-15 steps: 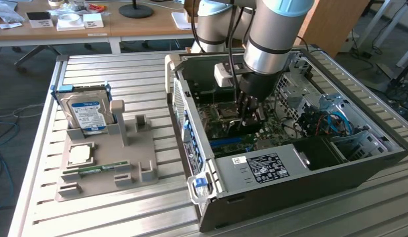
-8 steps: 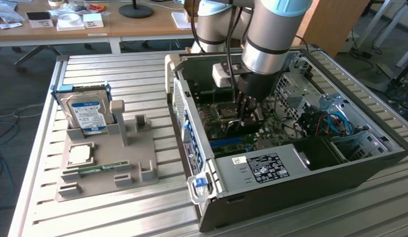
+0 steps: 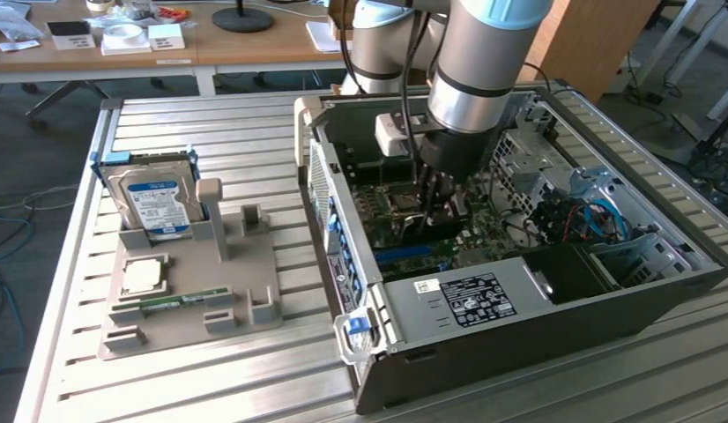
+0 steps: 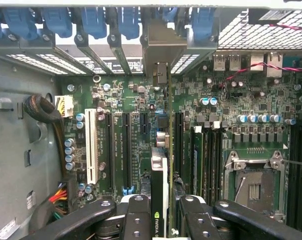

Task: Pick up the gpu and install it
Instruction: 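Insert the gpu into the slot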

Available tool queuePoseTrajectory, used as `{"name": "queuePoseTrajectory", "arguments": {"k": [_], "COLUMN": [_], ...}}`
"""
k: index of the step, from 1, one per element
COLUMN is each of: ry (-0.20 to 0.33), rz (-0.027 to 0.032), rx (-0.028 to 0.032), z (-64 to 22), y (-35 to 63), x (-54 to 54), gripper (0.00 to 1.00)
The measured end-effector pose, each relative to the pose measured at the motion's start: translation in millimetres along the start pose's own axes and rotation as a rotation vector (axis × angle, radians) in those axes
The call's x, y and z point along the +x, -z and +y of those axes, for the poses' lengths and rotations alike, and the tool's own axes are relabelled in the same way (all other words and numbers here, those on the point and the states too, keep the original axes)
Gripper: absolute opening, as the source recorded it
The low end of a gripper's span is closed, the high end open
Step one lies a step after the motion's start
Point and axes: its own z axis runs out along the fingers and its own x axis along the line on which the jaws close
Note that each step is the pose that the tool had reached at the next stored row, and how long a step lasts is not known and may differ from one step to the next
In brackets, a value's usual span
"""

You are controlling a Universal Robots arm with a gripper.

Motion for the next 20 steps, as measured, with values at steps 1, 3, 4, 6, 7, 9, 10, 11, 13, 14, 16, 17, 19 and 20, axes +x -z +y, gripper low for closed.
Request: {"name": "queuePoseTrajectory", "arguments": {"k": [1,3,4,6,7,9,10,11,13,14,16,17,19,20], "ry": [0.000,0.000,0.000,0.000,0.000,0.000,0.000,0.000,0.000,0.000,0.000,0.000,0.000,0.000], "rz": [0.0001,0.0001,0.0000,0.0000,0.0000,0.0000,0.0000,0.0000,-0.0001,-0.0001,0.0000,0.0001,0.0000,0.0000], "rx": [0.0000,0.0000,0.0001,0.0000,0.0000,0.0000,0.0000,0.0000,0.0000,0.0000,0.0000,0.0000,0.0000,0.0000], "z": [0.4,1.0,1.2,1.3,1.4,1.7,2.1,2.3,2.8,3.2,3.8,4.0,4.2,4.2], "y": [0.0,0.0,0.0,0.0,0.0,0.0,0.0,0.0,0.0,-0.1,-0.7,-1.5,-3.5,-4.3], "x": [0.0,0.0,0.0,0.1,0.1,0.1,0.1,0.1,0.1,0.1,0.2,0.2,0.3,0.3], "gripper": [0.27,0.27,0.27,0.27,0.27,0.27,0.27,0.27,0.27,0.27,0.27,0.27,0.27,0.27]}}
